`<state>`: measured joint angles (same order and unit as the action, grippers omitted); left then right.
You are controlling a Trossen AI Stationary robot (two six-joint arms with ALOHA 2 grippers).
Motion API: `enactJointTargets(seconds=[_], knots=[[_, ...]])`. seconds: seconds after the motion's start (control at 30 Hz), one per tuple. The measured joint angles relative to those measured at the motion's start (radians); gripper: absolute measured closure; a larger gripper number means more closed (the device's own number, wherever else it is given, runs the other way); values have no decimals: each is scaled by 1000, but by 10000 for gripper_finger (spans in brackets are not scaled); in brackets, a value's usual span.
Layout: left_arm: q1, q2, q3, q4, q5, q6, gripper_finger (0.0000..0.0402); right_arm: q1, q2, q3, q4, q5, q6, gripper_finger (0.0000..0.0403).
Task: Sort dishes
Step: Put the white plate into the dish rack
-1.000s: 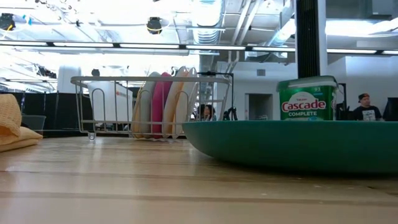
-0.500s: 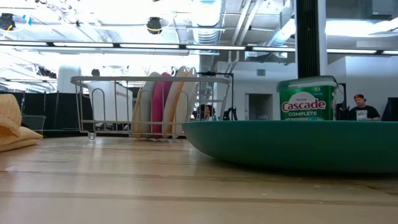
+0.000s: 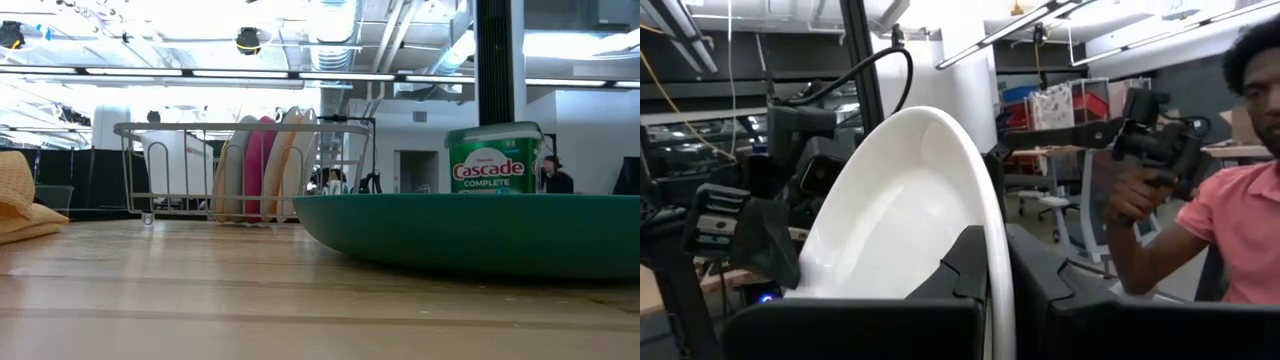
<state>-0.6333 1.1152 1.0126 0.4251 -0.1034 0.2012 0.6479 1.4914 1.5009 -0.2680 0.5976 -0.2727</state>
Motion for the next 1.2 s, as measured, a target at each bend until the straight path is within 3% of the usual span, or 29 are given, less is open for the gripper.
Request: enactJointTargets(seconds=[0.43,0.9,1.03,1.2], knots=[[6,0,0,4,22,9,397,-17,2,0,33,-146,-17,160],[48,83,-2,111,49,44,396,-35,0,0,20,-266,-14,330],[52,82,-2,113,34,33,367,-27,2,0,3,-272,-20,374],[52,77,1,129,-49,60,309,-20,0,0,-16,-242,-5,375]])
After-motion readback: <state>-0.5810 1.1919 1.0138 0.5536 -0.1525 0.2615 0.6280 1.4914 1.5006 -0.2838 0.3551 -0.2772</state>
